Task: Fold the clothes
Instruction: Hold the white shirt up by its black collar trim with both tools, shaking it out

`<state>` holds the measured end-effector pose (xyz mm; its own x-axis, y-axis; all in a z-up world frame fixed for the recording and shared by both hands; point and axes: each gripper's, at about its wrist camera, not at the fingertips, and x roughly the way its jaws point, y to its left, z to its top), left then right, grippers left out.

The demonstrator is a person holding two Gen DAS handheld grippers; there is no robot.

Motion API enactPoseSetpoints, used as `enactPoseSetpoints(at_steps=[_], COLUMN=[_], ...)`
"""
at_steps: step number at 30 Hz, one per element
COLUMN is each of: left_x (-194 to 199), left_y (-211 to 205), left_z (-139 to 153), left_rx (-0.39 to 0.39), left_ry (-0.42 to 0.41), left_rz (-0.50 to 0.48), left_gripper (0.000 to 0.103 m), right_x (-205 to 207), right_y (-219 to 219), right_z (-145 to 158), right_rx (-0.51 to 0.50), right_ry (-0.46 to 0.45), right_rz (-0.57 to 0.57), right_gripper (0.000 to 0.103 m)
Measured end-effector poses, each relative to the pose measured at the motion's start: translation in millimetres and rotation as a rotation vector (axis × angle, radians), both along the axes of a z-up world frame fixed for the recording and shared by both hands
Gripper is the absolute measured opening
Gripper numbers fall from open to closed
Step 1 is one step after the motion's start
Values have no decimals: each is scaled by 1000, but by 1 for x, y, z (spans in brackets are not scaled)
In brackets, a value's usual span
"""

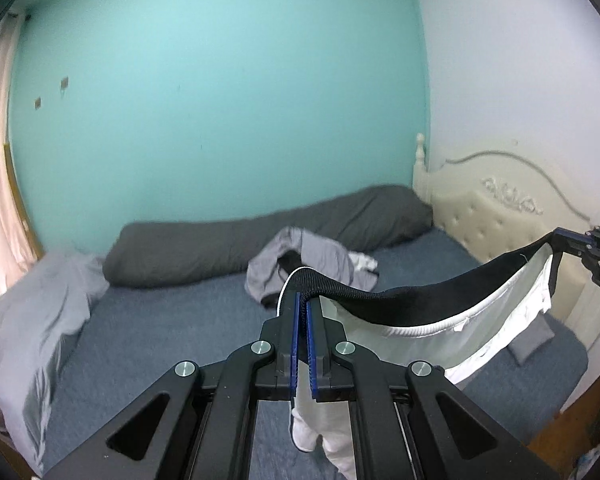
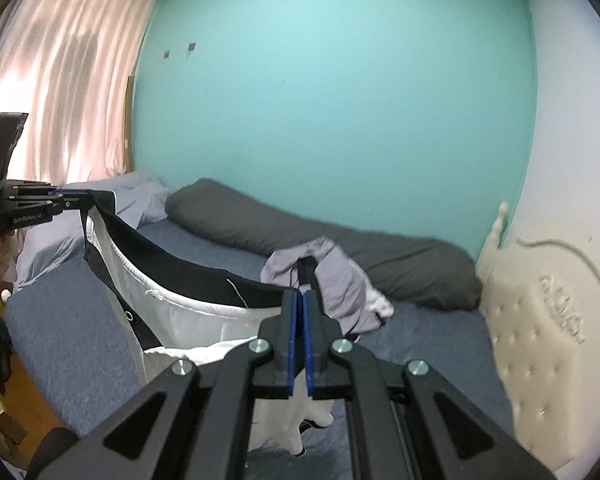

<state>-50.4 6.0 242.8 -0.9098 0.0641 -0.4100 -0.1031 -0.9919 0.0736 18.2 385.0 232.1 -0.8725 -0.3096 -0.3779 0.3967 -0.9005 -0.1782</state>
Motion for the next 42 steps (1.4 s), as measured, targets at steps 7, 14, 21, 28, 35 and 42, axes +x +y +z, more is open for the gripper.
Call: enactPoseSetpoints(at_steps=[7, 14, 21, 28, 35, 42], left_x=[18, 42, 67, 77, 63, 20], left_y=[8, 8, 10, 10, 14, 9], left_z=[54, 77, 93, 85, 54, 9], left_rx=[-5, 6, 3, 23, 3, 17], left_ry=[57, 91, 128, 102, 47, -45], left_rz=[-8, -22, -39, -45, -33, -17], left_gripper=[3, 3, 3, 3, 3, 3], right_x=[27, 56, 83, 98, 94, 59], right_y=[6, 10, 12, 10, 6, -6], right_z=[61, 93, 111, 108, 86, 43], right_rx=[-10, -27, -30, -21, -18, 0], right_ry=[77, 115, 148, 150, 103, 26], right_rz=[-11, -22, -29, -27, -31, -24], right_gripper=[3, 3, 3, 3, 3, 3])
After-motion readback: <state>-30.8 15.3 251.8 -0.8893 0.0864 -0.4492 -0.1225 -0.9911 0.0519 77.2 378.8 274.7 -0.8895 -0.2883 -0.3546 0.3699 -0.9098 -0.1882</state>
